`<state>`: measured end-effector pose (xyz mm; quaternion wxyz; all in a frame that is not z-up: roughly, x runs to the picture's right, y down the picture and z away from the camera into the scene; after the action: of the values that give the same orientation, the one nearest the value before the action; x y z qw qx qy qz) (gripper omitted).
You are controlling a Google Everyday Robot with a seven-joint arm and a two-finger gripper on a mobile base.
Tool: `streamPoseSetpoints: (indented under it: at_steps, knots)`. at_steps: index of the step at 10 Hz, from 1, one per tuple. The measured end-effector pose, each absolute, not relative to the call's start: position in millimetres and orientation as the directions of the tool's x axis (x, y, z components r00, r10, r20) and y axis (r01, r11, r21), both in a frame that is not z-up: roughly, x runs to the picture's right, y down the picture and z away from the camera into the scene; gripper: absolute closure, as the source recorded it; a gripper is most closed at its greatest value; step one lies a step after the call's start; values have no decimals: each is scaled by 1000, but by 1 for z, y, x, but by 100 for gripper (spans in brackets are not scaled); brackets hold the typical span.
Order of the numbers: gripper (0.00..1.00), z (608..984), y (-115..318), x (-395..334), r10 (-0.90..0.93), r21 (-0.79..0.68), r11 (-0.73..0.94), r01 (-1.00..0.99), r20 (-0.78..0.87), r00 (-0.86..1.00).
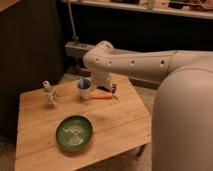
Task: Push the eraser across the table
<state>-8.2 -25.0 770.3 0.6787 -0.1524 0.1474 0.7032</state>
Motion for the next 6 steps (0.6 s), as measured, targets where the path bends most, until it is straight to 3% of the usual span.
streamPoseSetpoints:
  at_steps: [3, 6]
  knots:
    - [35, 801, -76, 38, 934, 5, -71, -997, -350, -68]
    - [35, 808, -86, 50, 934, 8, -92, -996, -347, -89]
